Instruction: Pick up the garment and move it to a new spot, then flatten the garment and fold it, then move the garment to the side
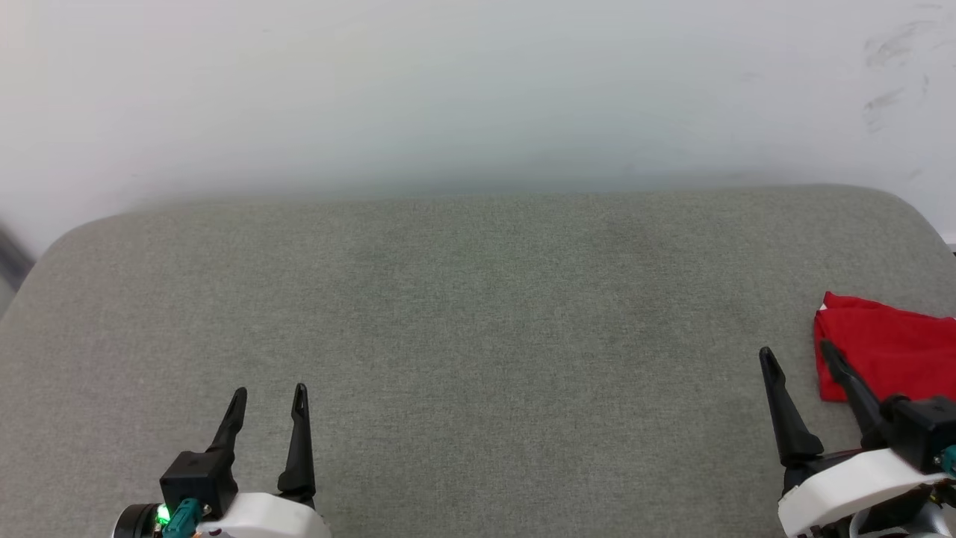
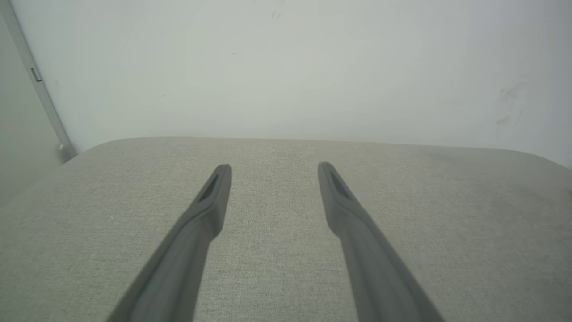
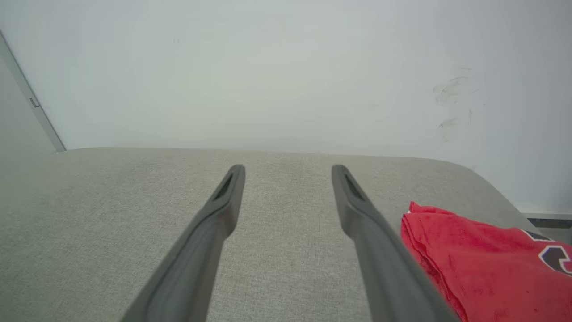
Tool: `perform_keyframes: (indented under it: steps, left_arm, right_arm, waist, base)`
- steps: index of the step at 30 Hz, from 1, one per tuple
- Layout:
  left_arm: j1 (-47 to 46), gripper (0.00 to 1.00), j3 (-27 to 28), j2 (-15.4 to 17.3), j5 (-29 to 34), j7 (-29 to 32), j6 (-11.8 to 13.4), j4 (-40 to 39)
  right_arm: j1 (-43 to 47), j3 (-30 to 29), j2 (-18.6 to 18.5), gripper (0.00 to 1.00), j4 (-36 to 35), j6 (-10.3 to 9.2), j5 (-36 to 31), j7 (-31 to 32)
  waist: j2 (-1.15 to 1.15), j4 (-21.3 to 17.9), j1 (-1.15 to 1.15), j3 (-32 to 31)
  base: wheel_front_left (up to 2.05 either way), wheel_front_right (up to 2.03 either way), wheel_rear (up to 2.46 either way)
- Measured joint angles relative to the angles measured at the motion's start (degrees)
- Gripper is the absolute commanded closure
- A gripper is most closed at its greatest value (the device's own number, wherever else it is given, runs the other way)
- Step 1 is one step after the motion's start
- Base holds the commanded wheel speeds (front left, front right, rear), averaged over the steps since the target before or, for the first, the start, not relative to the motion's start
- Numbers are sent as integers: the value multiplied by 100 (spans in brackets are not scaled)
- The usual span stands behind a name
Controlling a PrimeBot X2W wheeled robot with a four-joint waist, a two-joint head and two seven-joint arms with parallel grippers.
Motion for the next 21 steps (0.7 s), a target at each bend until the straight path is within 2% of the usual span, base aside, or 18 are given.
perform_keyframes:
  steps: [6,21]
  left_arm:
    - [42,0,-23,-3,5,0,-29,126]
    - [47,0,-5,-12,-2,-1,-48,213]
  right_arm:
    - [154,-80,80,0,-234,0,-90,98]
    - [132,-56,83,0,-211,0,-89,34]
  waist:
    - [0,-54,0,-79]
    - [0,-104,1,-36]
  base:
    - [0,0,0]
    - [0,0,0]
